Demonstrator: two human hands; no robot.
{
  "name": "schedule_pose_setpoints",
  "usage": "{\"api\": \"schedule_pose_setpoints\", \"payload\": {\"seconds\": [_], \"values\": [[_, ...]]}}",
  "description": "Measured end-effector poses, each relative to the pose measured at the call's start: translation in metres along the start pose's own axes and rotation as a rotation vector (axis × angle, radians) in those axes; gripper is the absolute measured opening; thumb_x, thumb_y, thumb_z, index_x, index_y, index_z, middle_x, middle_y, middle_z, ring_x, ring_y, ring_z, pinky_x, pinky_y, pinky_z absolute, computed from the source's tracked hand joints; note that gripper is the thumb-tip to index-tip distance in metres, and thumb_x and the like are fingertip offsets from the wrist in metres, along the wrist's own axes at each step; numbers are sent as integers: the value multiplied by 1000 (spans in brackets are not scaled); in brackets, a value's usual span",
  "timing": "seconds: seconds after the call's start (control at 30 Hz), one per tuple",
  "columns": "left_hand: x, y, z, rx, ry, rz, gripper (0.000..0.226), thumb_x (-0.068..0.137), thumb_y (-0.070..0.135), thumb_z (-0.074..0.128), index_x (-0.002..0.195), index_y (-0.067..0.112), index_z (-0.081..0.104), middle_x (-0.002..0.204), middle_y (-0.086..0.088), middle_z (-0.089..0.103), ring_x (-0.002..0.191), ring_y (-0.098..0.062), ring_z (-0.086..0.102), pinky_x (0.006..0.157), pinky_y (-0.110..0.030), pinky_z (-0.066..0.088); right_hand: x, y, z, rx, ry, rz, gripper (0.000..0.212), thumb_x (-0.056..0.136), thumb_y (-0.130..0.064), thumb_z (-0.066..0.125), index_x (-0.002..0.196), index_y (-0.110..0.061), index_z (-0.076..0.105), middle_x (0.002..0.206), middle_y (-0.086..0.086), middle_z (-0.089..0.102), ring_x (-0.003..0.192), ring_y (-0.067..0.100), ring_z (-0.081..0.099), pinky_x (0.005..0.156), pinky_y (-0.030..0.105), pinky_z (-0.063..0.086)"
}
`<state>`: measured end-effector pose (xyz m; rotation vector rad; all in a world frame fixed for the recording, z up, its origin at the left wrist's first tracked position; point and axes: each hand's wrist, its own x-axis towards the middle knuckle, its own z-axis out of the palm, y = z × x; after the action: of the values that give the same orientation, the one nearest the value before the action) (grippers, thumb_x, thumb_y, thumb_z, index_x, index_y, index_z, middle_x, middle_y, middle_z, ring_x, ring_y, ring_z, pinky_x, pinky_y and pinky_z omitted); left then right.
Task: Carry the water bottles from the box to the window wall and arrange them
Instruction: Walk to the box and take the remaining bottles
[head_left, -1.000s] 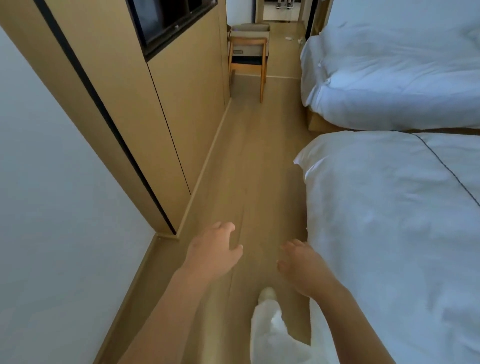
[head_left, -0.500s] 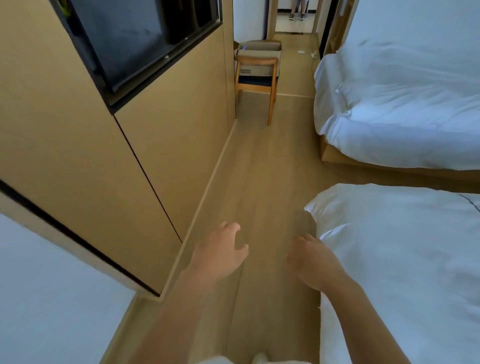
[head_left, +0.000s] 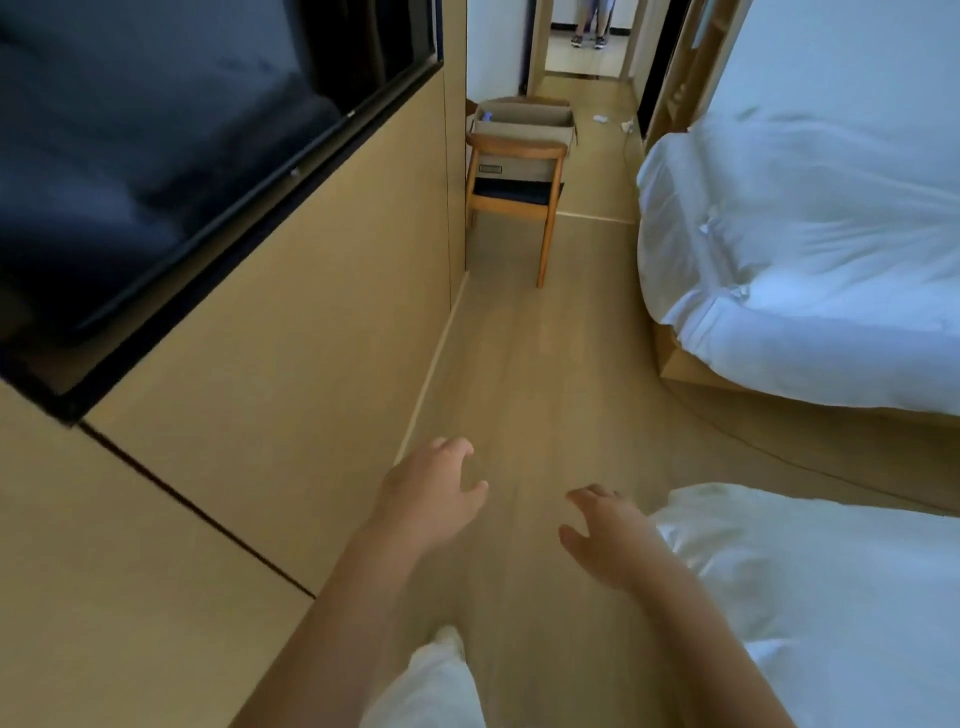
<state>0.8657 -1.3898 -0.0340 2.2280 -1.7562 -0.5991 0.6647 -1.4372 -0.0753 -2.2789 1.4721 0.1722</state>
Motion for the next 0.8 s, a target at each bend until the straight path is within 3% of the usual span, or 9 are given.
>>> {"api": "schedule_pose_setpoints", "payload": {"seconds": [0.3,0.6,0.8], "values": [[193,-22,-52,4,-42,50,37,91,38,53,124,21,52,127,0,54,112,-22,55,89,-32,46,156,-19,-78,61,35,72,50,94,-39,46,139,-21,39,139,-3,45,126,18,41,101,35,40],[388,2,-60,2,-70,73,34,94,33,48,126,20,52,128,1,54,108,-21,56,89,-32,46,330,31,-145,120,68,68,50,93,-38,48,139,-20,40,138,-3,46,123,17,44,98,32,42],[532,50,-86,-37,-43,54,34,98,41,38,120,21,54,121,3,56,101,-17,56,83,-31,46,465,78,-230,112,101,17,51,93,-38,49,139,-19,40,136,-2,48,123,17,45,98,30,41]]}}
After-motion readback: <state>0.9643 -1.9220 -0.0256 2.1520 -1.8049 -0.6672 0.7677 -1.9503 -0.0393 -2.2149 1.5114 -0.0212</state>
